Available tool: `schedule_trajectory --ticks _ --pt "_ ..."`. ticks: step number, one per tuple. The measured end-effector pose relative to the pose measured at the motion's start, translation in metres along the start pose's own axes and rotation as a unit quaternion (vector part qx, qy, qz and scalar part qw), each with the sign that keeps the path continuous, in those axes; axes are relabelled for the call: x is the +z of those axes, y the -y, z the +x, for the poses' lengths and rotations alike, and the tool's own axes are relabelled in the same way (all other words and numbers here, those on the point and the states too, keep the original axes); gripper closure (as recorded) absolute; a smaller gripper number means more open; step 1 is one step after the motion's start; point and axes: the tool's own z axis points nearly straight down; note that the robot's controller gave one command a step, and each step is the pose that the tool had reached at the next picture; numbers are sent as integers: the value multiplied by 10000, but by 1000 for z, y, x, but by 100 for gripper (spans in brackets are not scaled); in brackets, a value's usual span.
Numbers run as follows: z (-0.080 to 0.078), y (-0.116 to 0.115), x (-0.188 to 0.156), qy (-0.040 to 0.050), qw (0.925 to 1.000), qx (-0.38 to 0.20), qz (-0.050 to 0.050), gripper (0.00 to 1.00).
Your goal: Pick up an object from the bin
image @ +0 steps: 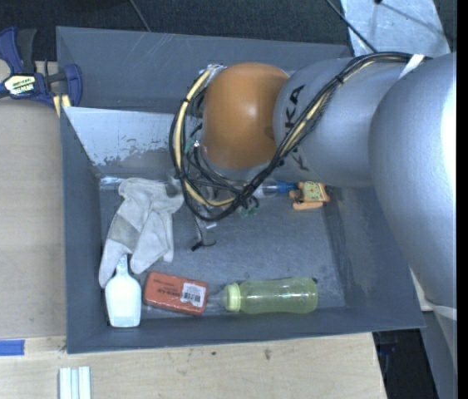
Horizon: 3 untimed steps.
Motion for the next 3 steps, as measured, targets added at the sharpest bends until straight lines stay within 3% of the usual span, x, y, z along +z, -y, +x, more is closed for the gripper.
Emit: schedule_trajectory --ticks 1,2,3 --pt "-1 -13 1 5 9994 351 -5 0" --pt "0 -9 -32 13 9950 994 -4 0" --pt "1 -20 -40 40 9991 -431 10 0"
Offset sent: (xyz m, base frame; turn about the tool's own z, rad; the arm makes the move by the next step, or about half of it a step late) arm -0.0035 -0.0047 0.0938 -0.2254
